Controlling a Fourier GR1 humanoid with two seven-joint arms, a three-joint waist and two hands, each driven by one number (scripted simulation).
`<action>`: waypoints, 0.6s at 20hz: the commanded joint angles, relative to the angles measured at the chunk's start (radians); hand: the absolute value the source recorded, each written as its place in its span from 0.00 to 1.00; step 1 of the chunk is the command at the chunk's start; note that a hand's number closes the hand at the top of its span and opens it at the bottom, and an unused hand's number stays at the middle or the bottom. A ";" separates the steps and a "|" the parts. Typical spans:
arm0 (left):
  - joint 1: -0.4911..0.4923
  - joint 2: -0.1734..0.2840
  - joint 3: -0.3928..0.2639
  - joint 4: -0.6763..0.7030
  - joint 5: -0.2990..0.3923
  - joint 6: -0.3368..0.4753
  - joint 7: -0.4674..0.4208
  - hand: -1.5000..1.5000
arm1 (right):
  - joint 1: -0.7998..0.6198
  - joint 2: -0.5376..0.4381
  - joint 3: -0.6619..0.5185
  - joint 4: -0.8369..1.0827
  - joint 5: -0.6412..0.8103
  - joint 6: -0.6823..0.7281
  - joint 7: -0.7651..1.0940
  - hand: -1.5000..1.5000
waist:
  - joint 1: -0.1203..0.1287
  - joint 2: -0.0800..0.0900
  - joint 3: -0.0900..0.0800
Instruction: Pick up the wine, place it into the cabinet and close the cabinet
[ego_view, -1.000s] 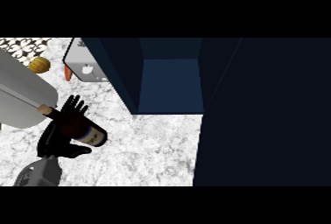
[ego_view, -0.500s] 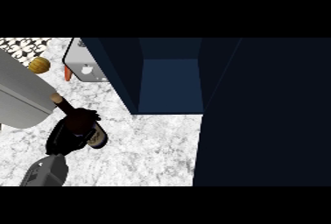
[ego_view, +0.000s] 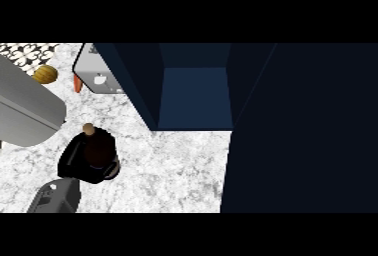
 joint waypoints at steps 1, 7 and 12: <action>0.113 -0.039 -0.009 -0.094 -0.034 0.092 -0.091 1.00 | -0.015 0.004 -0.007 -0.063 -0.061 -0.011 0.041 0.00 | 0.013 -0.002 0.000; 0.161 -0.033 0.037 -0.191 -0.024 0.192 -0.117 1.00 | -0.016 0.006 0.008 -0.094 -0.054 -0.019 0.072 0.00 | 0.009 -0.002 0.000; 0.240 -0.064 0.030 -0.385 -0.022 0.256 -0.129 1.00 | -0.010 0.022 0.038 -0.085 -0.027 -0.024 0.065 0.00 | 0.015 -0.004 0.001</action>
